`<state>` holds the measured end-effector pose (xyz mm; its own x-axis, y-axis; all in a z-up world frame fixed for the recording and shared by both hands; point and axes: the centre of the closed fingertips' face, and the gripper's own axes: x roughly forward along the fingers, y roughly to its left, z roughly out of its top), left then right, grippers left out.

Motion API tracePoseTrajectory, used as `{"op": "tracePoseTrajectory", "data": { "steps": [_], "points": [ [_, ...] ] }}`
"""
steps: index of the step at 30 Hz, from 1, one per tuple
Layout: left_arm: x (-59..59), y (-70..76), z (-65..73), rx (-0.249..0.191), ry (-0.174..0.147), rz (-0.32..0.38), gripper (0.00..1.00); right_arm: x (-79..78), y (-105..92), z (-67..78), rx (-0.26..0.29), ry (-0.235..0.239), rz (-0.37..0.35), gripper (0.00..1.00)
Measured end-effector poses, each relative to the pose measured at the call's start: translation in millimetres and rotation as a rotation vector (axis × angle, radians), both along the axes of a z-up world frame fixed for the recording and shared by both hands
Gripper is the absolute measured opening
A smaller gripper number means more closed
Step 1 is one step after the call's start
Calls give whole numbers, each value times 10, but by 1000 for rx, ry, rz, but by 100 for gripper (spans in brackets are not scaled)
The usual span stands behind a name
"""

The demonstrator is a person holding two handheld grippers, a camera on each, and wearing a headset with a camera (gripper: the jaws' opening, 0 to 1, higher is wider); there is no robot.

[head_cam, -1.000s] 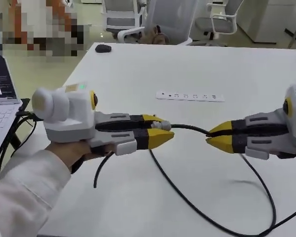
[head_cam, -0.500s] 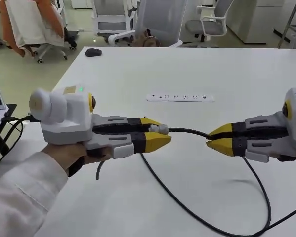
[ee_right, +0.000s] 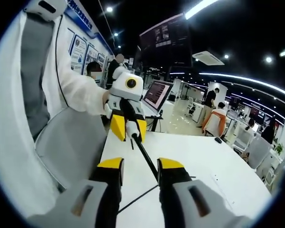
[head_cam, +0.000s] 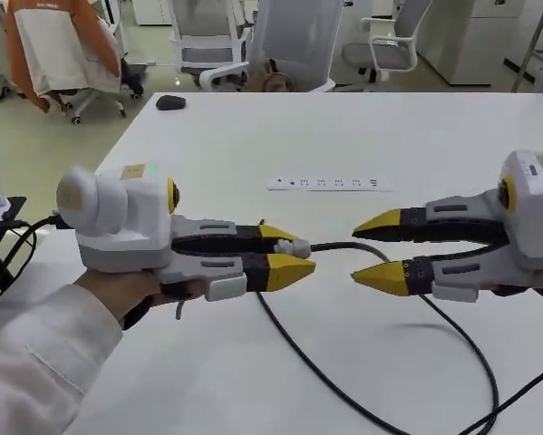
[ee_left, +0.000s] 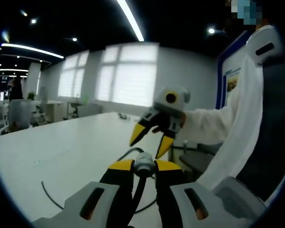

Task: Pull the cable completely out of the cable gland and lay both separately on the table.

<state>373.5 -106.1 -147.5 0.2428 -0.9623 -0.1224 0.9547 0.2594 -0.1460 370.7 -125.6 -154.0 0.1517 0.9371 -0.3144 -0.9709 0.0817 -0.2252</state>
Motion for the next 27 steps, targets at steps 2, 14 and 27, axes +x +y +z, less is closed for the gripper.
{"op": "tracePoseTrajectory", "data": {
  "steps": [2, 14, 27],
  "points": [
    [-9, -7, -2, 1, 2, -6, 18, -8, 54, 23, 11, 2, 14, 27],
    [-42, -18, -81, 18, 7, -31, 18, -32, 200, -59, -1, 16, 61, 14],
    [27, -97, -71, -8, 13, -47, 18, 8, 122, -86, 3, 18, 22, 6]
  ]
}}
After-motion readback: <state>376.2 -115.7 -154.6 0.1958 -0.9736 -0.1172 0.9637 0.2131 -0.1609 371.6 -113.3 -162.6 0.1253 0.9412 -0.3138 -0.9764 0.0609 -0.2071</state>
